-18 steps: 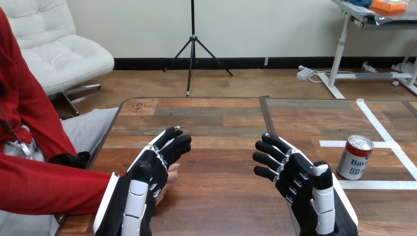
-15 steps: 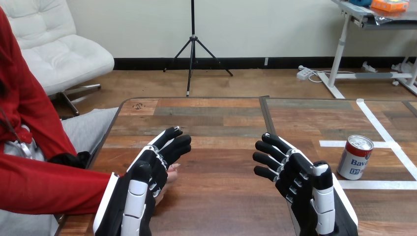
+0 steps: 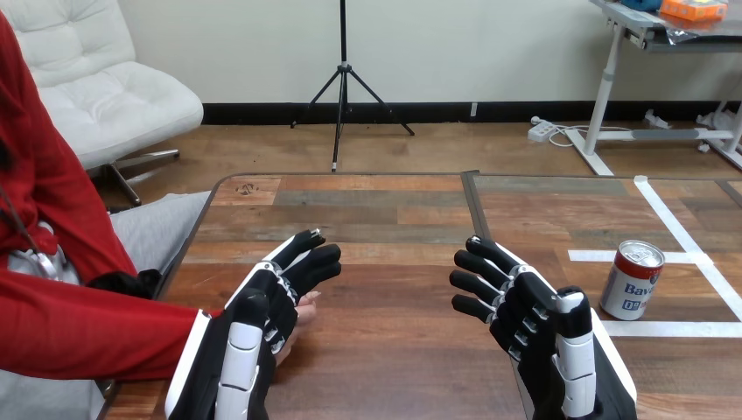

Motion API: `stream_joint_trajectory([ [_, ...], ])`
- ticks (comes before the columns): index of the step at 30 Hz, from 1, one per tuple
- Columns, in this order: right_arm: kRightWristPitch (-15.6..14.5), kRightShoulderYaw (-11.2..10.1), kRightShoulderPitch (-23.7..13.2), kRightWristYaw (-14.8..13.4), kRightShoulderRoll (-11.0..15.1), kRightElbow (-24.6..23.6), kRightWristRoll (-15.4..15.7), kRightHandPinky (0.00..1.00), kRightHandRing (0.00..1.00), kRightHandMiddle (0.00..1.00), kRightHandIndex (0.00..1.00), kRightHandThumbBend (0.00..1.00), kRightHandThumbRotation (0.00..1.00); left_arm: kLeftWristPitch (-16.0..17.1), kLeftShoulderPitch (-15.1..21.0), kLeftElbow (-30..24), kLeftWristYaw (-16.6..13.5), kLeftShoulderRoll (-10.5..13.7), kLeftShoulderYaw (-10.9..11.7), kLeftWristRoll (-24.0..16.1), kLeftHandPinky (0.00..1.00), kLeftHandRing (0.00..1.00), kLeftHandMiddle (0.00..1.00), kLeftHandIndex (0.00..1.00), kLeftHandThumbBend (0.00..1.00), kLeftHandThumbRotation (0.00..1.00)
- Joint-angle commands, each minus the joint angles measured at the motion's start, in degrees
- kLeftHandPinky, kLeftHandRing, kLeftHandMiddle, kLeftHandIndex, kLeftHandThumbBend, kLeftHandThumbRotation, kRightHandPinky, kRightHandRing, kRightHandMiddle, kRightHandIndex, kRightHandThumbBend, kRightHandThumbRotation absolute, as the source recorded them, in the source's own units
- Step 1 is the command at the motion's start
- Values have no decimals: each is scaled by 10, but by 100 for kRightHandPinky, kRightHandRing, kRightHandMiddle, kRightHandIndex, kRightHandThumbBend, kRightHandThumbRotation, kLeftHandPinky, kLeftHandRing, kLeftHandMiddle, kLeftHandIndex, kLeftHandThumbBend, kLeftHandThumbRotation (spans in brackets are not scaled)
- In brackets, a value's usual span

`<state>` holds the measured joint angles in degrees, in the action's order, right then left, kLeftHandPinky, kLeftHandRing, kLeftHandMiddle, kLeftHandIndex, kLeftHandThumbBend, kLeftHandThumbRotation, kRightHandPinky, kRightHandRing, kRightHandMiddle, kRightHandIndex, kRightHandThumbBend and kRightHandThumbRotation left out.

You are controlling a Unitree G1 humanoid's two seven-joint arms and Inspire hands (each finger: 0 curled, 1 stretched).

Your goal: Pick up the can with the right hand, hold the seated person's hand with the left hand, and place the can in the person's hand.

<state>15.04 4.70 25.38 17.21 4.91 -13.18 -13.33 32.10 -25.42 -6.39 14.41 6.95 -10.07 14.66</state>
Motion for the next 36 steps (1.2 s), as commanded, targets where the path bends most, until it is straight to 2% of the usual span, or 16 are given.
stream_joint_trajectory([
  [1, 13, -2, -21, 2, -3, -18, -2, 83, 86, 87, 85, 95, 100, 14, 13, -10, 4, -16, 7, 2, 92, 83, 81, 82, 65, 100],
  [19, 4, -3, -33, -1, -2, -12, 1, 82, 85, 87, 85, 93, 100, 7, 14, -14, 0, -16, 9, 2, 92, 84, 82, 83, 66, 100],
  [25, 4, -16, -71, 3, 8, 16, 5, 79, 85, 87, 86, 91, 100, 4, 16, -13, 2, -16, 8, 5, 90, 83, 82, 83, 66, 100],
  [31, 3, -34, -131, 5, 30, 67, 28, 77, 84, 87, 86, 94, 100, 7, 18, -9, 5, -16, 7, 7, 84, 82, 82, 83, 65, 100],
  [36, 10, -50, -191, 5, 49, 129, 45, 79, 86, 88, 87, 97, 100, 3, 21, -7, 6, -15, 6, 7, 79, 81, 82, 83, 65, 100],
])
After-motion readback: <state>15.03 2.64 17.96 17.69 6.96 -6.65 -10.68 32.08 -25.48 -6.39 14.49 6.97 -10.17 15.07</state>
